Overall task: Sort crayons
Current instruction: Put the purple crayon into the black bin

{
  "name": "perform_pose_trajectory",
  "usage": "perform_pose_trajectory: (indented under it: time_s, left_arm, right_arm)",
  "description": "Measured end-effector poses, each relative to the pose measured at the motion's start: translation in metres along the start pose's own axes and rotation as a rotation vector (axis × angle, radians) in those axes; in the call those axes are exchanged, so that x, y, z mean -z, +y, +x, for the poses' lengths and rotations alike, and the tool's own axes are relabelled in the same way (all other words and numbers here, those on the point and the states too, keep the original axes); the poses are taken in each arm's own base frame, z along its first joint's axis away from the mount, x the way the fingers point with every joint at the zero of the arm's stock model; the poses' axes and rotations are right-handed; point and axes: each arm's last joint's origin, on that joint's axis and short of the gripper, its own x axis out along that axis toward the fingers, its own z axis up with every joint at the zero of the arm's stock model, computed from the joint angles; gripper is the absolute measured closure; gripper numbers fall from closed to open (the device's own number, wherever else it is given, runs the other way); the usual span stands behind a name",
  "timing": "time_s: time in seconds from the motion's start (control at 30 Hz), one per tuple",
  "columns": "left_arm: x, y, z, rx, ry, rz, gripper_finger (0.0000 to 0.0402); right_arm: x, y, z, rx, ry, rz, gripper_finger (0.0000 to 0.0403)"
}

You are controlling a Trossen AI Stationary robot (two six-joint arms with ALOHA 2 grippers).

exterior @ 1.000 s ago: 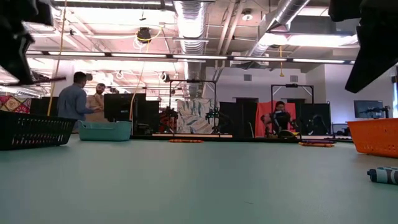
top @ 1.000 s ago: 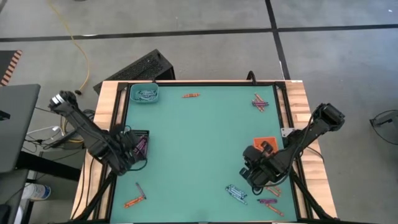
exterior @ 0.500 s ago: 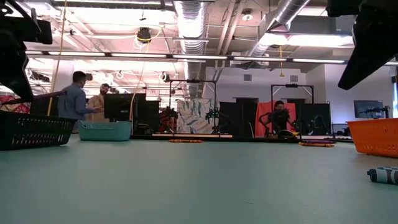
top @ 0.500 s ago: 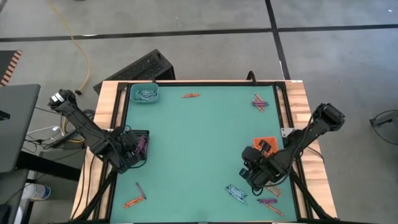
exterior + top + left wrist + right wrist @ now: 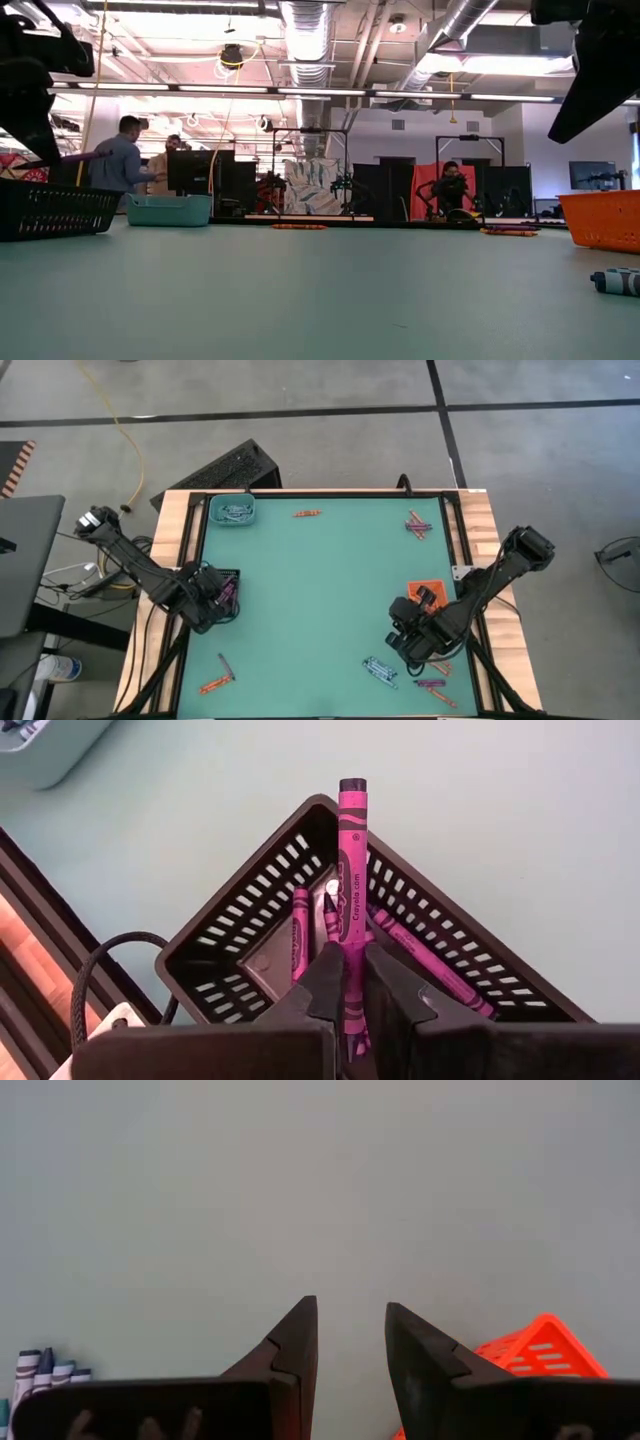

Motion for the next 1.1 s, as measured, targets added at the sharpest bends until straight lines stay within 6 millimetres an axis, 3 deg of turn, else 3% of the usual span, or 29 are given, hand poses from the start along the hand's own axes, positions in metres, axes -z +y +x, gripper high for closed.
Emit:
perform_pose_trajectory:
  time_s: [0.3, 0.6, 0.87, 1.0, 1.1]
  left_arm:
    - [-0.003, 0.001, 0.003, -0.010, 0.049, 0.019, 0.0385]
    - [-0.004, 0.001, 0.003, -0.011, 0.049, 0.017, 0.0311]
    - [-0.004, 0.000, 0.000, 0.009, 0.081, 0.080, 0.0302]
    - [-0.010, -0.015, -0.014, 0.159, 0.072, 0.215, 0.0302]
    - [-0.007, -0.041, -0.027, 0.425, 0.037, 0.394, 0.0301]
  right_arm:
    - [0.000, 0.000, 0.000, -0.001, 0.000, -0.002, 0.0290]
    - [0.000, 0.000, 0.000, -0.001, 0.001, -0.004, 0.0290]
    - [0.000, 0.001, 0.000, -0.010, -0.001, -0.017, 0.0290]
    - [-0.001, 0.004, 0.000, -0.033, -0.010, -0.048, 0.0290]
    - [-0.001, 0.005, 0.000, -0.045, -0.014, -0.064, 0.0290]
